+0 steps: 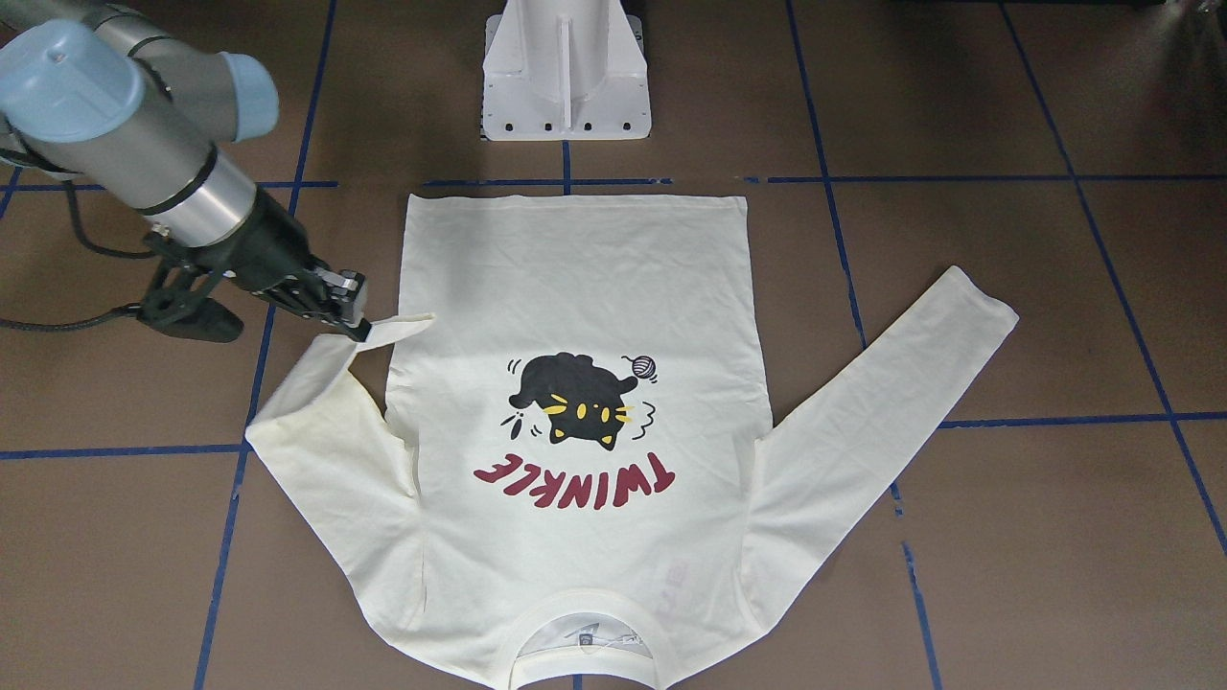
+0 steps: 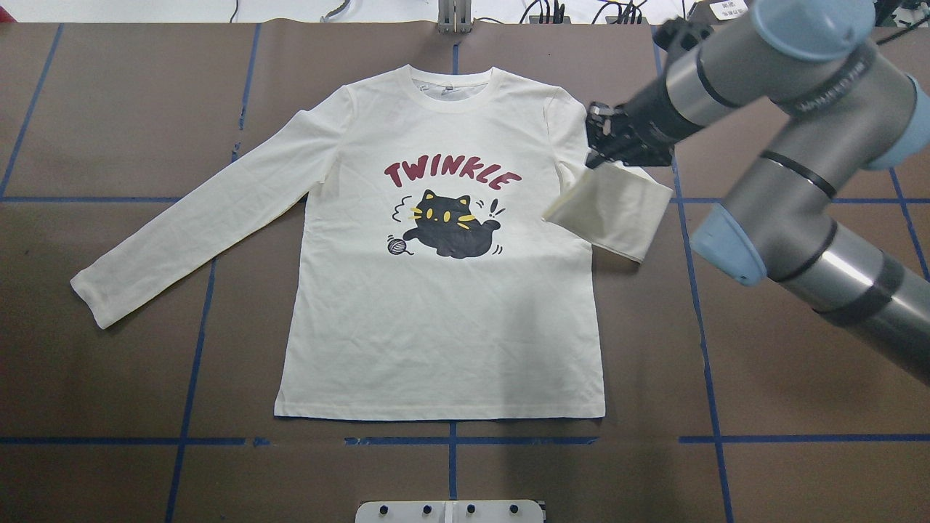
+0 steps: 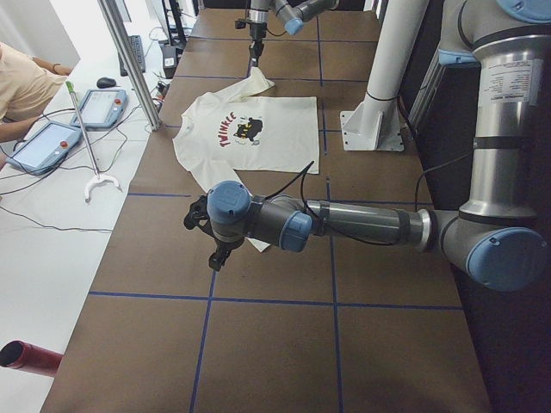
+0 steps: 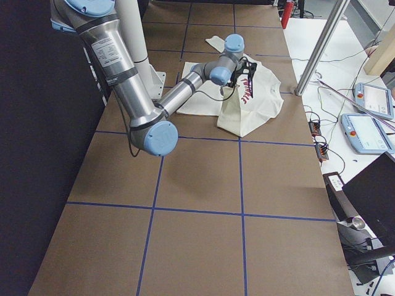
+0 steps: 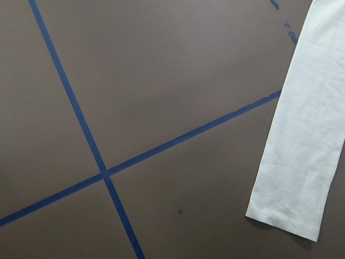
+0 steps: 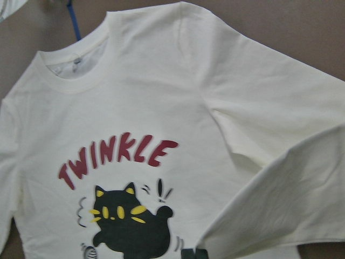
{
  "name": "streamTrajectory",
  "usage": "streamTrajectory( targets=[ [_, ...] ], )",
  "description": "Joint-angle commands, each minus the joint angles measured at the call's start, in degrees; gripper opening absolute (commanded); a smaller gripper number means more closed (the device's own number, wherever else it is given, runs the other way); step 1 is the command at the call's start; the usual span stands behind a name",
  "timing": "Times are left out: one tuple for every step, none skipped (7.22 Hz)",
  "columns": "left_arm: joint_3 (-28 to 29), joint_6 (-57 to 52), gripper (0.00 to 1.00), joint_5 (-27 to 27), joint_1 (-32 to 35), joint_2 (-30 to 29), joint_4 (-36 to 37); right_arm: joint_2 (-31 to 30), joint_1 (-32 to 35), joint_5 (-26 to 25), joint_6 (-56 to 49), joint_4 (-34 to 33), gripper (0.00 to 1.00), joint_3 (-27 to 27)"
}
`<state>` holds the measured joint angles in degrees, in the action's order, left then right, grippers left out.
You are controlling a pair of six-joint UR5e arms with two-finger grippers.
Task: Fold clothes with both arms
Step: 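Fold the grasped sleeve diagonally across the shirt front with the right gripper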
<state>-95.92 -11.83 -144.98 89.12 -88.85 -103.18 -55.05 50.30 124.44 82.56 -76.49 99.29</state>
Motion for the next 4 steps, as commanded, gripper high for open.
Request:
streamTrajectory(
  targets=[
    [0.1,0.0,1.0,0.0,0.0,-0.1,-0.4,20.6,-5.2,-7.4,0.1,-2.8,0.0,-13.7],
    [0.3,0.0,1.0,-0.1,0.0,-0.1,-0.5,26.6,-9.4,-13.1,0.1,2.6,0.0,-22.6],
    [0.0,-0.1,1.0,-0.1,0.0,-0.1,-0.5,34.8,-14.1,-19.3,0.1,9.9,0.0,-35.4],
    [-0.1,0.0,1.0,-0.5,0.0,-0.1,-0.5,36.1,-19.3,-26.5,0.1,12.1,0.0,-38.7]
  ],
)
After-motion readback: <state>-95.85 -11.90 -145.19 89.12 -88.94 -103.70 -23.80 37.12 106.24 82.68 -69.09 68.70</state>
